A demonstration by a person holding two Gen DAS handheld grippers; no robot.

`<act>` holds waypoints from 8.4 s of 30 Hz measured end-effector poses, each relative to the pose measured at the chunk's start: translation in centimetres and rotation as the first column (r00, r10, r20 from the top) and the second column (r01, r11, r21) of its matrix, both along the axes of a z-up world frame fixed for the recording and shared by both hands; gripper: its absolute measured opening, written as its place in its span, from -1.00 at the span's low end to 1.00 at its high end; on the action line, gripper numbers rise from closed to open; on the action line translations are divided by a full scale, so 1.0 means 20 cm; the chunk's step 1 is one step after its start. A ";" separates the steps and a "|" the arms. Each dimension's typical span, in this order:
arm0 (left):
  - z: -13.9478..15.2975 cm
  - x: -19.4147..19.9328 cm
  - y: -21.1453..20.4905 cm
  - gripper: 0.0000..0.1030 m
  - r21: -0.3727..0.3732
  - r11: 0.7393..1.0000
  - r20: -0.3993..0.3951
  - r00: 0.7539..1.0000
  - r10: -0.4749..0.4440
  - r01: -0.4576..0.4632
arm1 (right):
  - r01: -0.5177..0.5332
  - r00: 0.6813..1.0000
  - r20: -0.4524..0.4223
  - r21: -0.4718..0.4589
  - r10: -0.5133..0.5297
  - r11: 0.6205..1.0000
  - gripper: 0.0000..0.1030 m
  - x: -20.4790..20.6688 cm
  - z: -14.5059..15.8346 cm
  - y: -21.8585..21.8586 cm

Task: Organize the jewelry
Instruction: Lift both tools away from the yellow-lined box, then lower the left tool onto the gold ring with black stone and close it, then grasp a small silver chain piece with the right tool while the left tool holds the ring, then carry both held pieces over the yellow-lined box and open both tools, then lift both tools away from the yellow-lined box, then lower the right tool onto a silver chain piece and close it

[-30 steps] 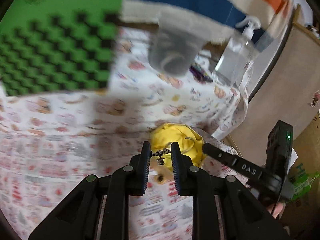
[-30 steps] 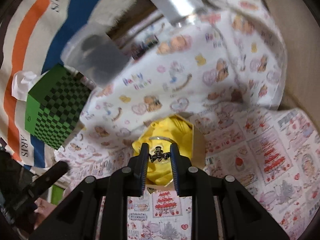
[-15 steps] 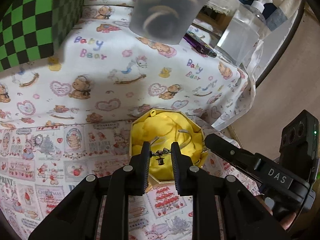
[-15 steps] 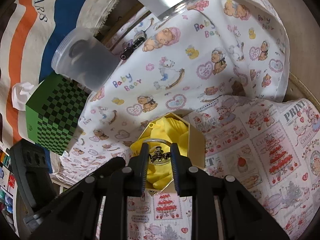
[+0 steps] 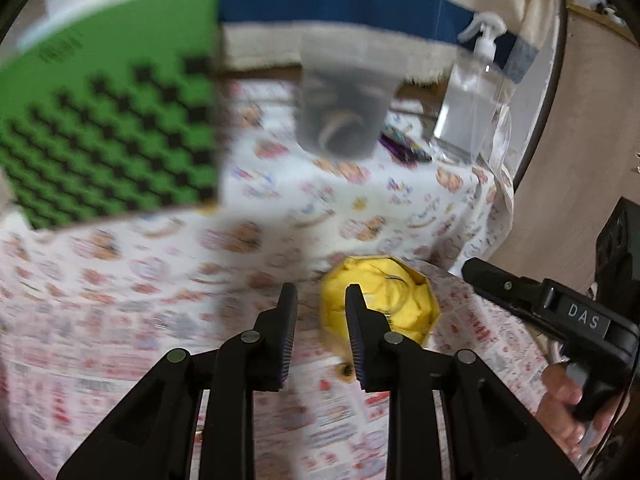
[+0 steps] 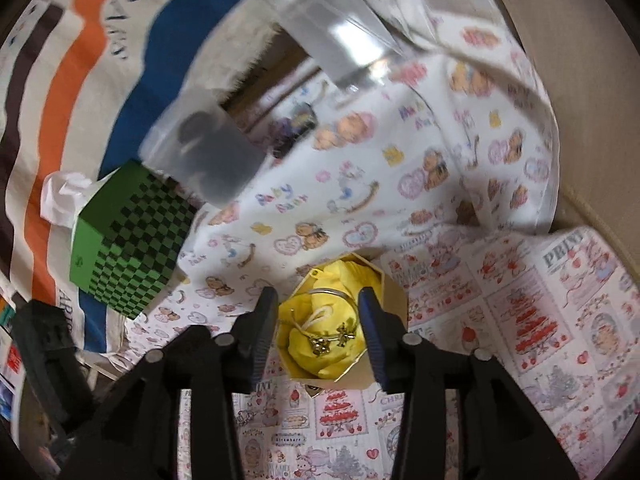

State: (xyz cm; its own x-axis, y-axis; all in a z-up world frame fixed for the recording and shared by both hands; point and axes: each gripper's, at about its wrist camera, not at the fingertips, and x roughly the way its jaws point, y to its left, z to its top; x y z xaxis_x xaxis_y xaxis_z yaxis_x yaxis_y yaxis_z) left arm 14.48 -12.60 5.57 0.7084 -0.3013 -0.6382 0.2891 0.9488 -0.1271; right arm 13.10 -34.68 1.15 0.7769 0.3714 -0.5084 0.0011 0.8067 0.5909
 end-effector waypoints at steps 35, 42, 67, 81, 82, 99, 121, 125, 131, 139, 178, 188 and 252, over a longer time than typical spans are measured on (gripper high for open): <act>-0.11 -0.33 0.61 0.76 0.035 0.974 0.145 0.965 0.219 -0.226 | -0.056 0.991 0.089 -0.378 0.096 0.924 0.56 -0.18 0.04 0.51; -0.23 -0.29 0.53 0.76 0.085 0.977 0.079 0.979 0.188 -0.194 | -0.071 0.993 0.055 -0.415 0.102 0.907 0.59 -0.17 0.01 0.56; -0.49 -0.16 0.43 -0.56 0.062 0.995 -0.196 0.977 0.087 -0.077 | -0.069 0.997 -0.056 -0.432 0.049 0.899 0.60 -0.11 -0.07 0.53; -0.55 -0.12 0.43 -0.87 0.064 0.995 -0.223 0.971 0.083 -0.071 | -0.070 0.996 -0.079 -0.437 0.039 0.897 0.60 -0.09 -0.08 0.54; -0.55 -0.13 0.43 -0.87 0.061 0.996 -0.219 0.972 0.081 -0.069 | -0.071 0.996 -0.080 -0.437 0.040 0.896 0.60 -0.08 -0.08 0.54; -0.35 -0.21 0.56 -0.88 0.029 0.985 -0.044 0.985 0.170 -0.168 | -0.216 0.960 -0.252 -0.401 0.120 0.890 -0.14 0.04 -0.30 0.65; -0.31 -0.22 0.62 -0.88 0.006 0.979 -0.028 0.978 0.205 -0.205 | -0.199 0.967 -0.232 -0.442 0.103 0.874 -0.85 0.13 -0.37 0.69; -0.30 -0.23 0.63 -0.88 0.005 0.978 -0.011 0.978 0.210 -0.210 | -0.215 0.968 -0.212 -0.421 0.135 0.881 -0.85 0.08 -0.33 0.69; -0.28 -0.25 0.65 -0.88 0.003 0.976 0.015 0.976 0.218 -0.219 | -0.221 0.974 -0.142 -0.416 0.177 0.882 -0.85 -0.02 -0.24 0.71; -0.16 -0.35 0.64 -0.88 0.006 0.974 0.116 0.968 0.225 -0.227 | -0.178 0.984 -0.049 -0.415 0.173 0.892 -0.85 -0.12 -0.11 0.67; -0.01 0.09 -0.21 -0.88 -0.131 0.988 -0.039 0.996 -0.083 0.077 | 0.017 1.000 0.006 0.052 -0.017 0.998 -0.85 0.02 -0.10 -0.14; -0.17 0.19 -0.24 -0.88 -0.139 0.984 -0.106 0.986 -0.128 0.113 | -0.079 0.995 -0.051 0.084 0.083 0.993 -0.85 0.14 -0.20 -0.04; -0.17 -0.33 0.57 0.71 0.064 0.967 0.251 0.942 0.224 -0.247 | 0.006 0.984 0.162 -0.462 0.077 0.887 0.92 -0.16 -0.08 0.58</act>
State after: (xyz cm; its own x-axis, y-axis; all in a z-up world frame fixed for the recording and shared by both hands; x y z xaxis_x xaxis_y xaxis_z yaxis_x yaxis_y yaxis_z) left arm 7.83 -1.28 2.08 0.8871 -0.0542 -0.4584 0.0666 0.9977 0.0107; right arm 9.89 -22.99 -0.41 0.8581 0.1581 -0.4886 -0.1000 0.9847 0.1431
